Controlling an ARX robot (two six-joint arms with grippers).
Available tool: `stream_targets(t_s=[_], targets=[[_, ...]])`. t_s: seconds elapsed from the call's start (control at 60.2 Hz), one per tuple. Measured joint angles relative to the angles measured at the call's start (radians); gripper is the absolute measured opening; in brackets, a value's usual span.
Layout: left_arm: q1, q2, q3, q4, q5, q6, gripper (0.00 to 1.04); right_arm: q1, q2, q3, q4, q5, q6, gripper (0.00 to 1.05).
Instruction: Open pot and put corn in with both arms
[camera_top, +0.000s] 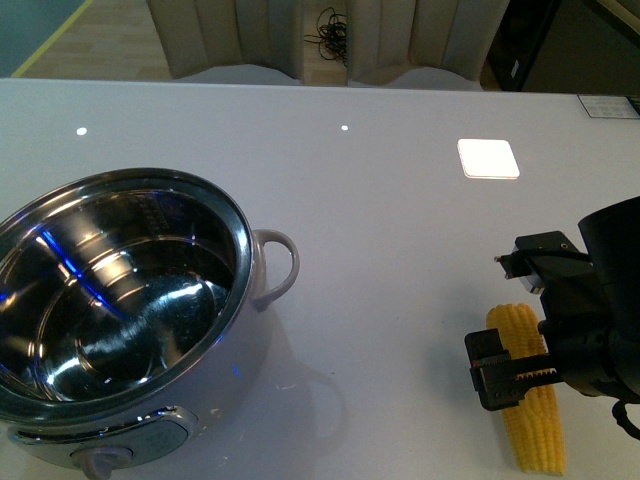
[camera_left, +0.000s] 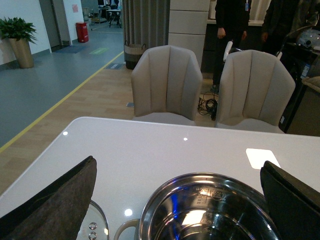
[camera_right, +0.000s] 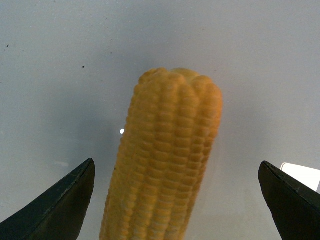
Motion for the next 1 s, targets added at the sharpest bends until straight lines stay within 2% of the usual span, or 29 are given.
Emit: stream_targets(t_s=[0.15, 0.465, 0.631, 0.764, 0.997], targets=[[0.0, 0.0, 0.0, 0.0, 0.0, 0.0, 0.98, -0.006, 0.046, 0.014, -0.004, -0.018, -0.006, 0.95], [0.0, 0.0, 0.0, 0.0, 0.0, 0.0, 0.98, -0.015, 0.05, 0.003, 0.008, -0.038, -0.023, 0.48], [0.0, 0.0, 0.0, 0.0, 0.0, 0.0, 0.98, -0.034, -0.107, -0.052, -0.011, -0.085, -0.035, 0.31], [0.0, 0.0, 0.0, 0.0, 0.0, 0.0, 0.98, -0.02, -0.326, -0.05, -0.099, -0.147, 0.002, 0.26], [0.0, 0.0, 0.0, 0.0, 0.0, 0.0, 0.98, 0.108, -0.451, 0.066, -0.17, -0.205, 0.148, 0.23]])
